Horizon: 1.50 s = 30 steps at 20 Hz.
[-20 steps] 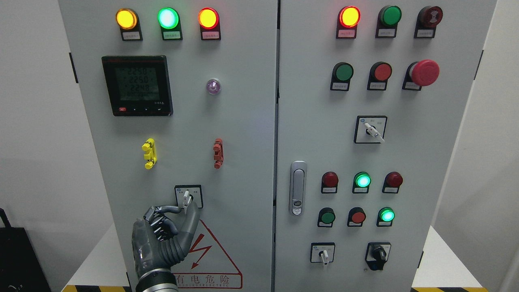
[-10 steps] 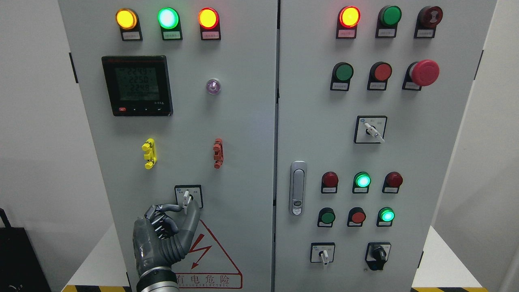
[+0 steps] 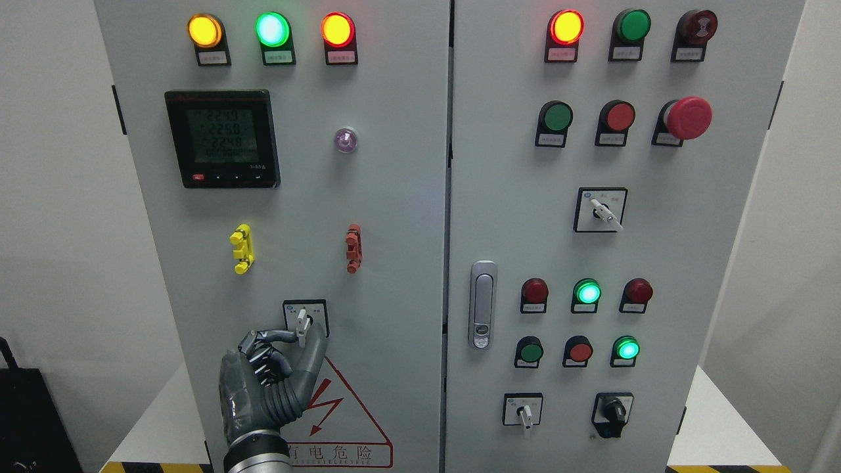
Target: Turn on light switch 1
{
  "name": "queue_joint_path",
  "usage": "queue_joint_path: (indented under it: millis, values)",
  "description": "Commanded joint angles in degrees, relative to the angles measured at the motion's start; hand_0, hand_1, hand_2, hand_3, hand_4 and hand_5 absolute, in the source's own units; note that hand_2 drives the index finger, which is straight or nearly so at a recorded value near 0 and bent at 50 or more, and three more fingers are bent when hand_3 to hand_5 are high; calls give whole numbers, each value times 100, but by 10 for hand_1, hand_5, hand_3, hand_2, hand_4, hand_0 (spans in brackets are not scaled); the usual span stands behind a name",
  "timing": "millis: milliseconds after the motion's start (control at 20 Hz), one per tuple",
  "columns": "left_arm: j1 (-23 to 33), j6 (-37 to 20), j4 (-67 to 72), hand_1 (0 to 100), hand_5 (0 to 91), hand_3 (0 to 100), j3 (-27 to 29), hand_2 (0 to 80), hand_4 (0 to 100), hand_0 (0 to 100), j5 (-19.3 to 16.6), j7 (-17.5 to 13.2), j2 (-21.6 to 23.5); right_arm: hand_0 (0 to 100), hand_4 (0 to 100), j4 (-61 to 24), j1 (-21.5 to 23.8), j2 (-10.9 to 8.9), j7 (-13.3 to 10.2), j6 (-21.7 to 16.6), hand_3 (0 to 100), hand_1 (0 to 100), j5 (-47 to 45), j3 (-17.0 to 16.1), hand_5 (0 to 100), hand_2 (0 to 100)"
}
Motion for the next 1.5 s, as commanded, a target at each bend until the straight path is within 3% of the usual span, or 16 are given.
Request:
queue_joint_path:
  millis: [0,1453]
  values:
    - [-30,16,4,649,842,991,9,559,992,162,34,1,-6,0,0,0,0,2,-1,-3,0,0,0,-6,0,0]
    - [-91,157,4,625,849,1000,-17,580,989,219,51,-8,-15,0,0,0,0,2,-1,-3,0,0,0,2,0,0]
